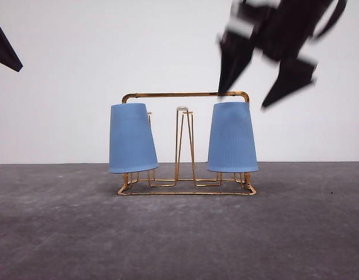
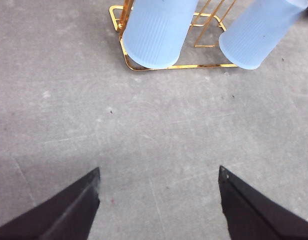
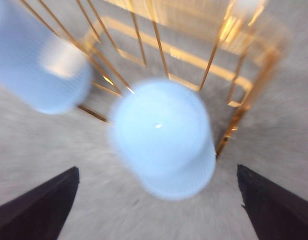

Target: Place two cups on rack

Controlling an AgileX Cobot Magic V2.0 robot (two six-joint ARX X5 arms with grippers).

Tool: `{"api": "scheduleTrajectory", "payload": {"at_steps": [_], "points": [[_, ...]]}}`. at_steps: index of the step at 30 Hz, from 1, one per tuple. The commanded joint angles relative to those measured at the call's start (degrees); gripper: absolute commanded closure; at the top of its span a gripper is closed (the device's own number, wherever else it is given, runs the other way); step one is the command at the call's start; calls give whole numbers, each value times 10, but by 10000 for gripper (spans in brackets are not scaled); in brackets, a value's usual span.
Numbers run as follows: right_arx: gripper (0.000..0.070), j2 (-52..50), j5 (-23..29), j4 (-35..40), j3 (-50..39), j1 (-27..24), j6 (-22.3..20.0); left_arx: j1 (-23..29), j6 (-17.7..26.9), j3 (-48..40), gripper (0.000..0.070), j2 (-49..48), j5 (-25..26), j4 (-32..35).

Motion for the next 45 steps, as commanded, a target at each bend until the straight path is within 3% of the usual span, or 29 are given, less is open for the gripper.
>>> {"api": "scheduleTrajectory", "payload": {"at_steps": [1,4,7,15,25,31,32,33,34,35,36,45], "points": [[118,-10,1,-45,5,3,2,-3,3,1,266,3,-2,6],[184,-43,2,-116,3,2,-11,-3,3,1,266,3,-2,6],[184,-86,2,-133,-23,2,-13,-3,3,1,266,3,-2,3],[184,-251,-1,10,-195,2,-8,-3,3,1,266,3,-2,-6],[184,-435,2,205,-430,2,88,-3,19,1,266,3,-3,-6],[186,-452,1,227,-464,2,91,-3,36,1,267,2,2,-4],[227,-452,1,226,-464,2,91,-3,36,1,302,2,3,-5],[330,-452,1,226,-464,2,91,-3,36,1,453,2,5,-5],[488,-452,2,227,-464,2,90,-3,37,1,692,2,8,-4],[631,-452,2,227,-464,2,88,-3,40,1,680,3,4,3],[687,-452,2,227,-464,2,87,-3,43,1,683,4,2,10],[664,-452,0,238,-464,2,86,-3,46,1,700,2,2,15]]}}
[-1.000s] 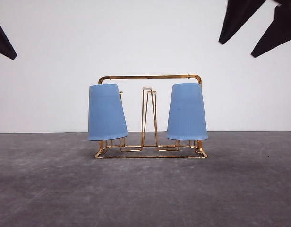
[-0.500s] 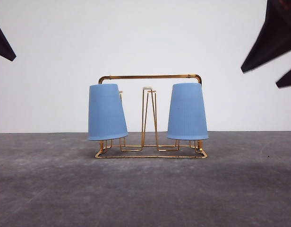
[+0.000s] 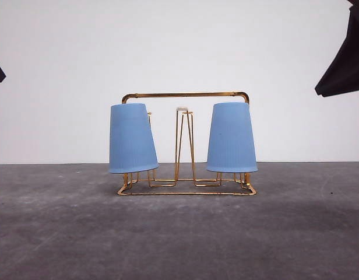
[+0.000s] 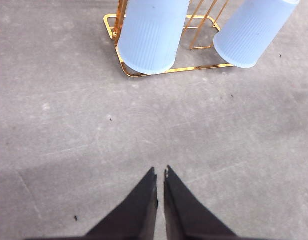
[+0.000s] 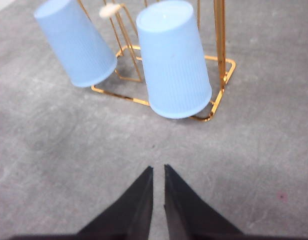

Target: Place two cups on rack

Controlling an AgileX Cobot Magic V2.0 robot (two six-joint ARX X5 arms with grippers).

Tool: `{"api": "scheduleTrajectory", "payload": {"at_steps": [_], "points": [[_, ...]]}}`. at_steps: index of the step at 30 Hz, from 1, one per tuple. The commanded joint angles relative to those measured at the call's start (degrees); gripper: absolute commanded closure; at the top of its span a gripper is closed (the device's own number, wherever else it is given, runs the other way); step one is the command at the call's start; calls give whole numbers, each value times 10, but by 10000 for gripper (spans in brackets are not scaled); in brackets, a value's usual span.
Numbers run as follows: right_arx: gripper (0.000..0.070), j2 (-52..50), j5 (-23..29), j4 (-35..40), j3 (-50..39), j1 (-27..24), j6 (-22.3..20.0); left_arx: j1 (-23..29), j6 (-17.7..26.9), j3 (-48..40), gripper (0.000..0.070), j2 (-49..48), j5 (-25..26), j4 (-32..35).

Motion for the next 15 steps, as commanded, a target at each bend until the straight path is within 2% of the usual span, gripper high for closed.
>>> {"api": "scheduleTrajectory", "payload": {"at_steps": [1,8,10,12,15], "points": [[665,2,0,6,5,3,1,-3,8,1,700,1,0,4],[665,3,0,6,5,3,1,-2,8,1,700,-3,0,2],[665,3,0,6,5,3,1,1,20,-4,700,-21,0,2],[665,2,0,6,5,3,1,16,51,-32,700,-56,0,30],[665,3,0,6,5,3,1,56,70,-107,700,-133,-1,98]]}}
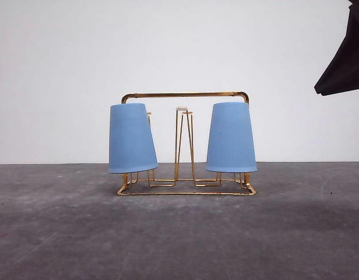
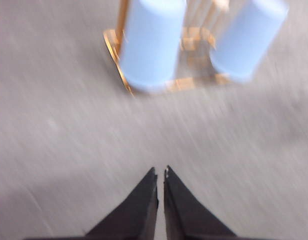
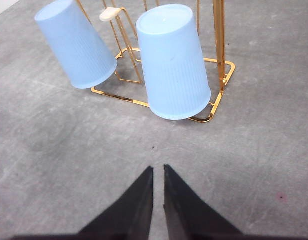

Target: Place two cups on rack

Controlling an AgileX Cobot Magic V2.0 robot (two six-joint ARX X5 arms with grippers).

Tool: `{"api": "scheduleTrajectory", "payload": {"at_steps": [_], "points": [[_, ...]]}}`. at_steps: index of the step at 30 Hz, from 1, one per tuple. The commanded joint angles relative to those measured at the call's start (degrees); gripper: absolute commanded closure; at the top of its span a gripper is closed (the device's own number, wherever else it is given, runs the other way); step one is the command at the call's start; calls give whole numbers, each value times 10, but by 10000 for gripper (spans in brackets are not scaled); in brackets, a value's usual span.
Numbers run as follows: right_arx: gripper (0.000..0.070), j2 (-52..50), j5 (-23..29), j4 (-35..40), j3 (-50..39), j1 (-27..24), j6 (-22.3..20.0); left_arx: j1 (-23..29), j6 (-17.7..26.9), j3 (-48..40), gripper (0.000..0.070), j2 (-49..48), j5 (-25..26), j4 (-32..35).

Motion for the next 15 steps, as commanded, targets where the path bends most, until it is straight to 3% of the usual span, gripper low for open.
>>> {"api": "scheduleTrajectory", "payload": {"at_steps": [1,7,15], "points": [[664,2,0,5,5,3,1,25,30,-47,700,-44,-2,38],[664,2,0,5,5,3,1,122,39,-180,700,-185,-34,100],[665,2,0,5,5,3,1,139,48,-256,700,-254,-93,119]]}}
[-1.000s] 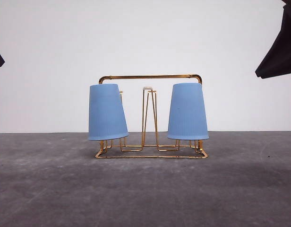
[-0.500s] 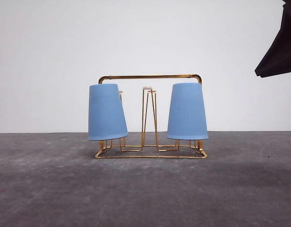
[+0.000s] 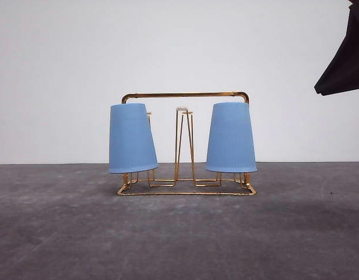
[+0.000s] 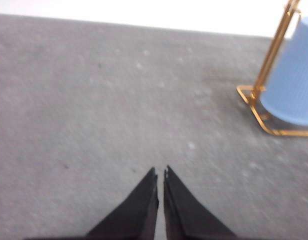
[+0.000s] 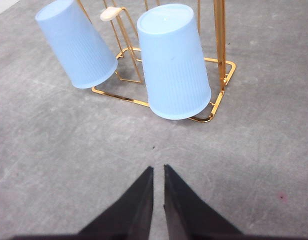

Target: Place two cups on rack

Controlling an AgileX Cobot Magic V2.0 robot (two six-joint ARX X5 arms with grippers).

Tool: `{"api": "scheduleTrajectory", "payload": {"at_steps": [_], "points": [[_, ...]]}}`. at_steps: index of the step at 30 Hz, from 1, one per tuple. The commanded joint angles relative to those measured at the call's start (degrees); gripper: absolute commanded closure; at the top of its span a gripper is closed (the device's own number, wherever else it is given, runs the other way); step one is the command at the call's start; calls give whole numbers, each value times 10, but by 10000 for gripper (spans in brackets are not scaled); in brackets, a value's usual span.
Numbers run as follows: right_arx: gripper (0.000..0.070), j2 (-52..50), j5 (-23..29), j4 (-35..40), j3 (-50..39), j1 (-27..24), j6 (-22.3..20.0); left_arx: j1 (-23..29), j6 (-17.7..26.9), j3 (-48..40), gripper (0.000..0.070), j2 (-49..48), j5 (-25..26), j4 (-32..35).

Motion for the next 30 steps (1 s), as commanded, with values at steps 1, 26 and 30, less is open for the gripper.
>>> {"api": "scheduleTrajectory", "payload": {"at_steps": [1,26,30], "points": [[664,2,0,5,5,3,1,0,11,-15,700,-2,-3,14],[664,-2,36,-4,1,-4,-68,0,16,-26,700,0,-3,59],[664,-61,93,12,-55,-46,-73,0,16,-26,700,0,-3,59]]}}
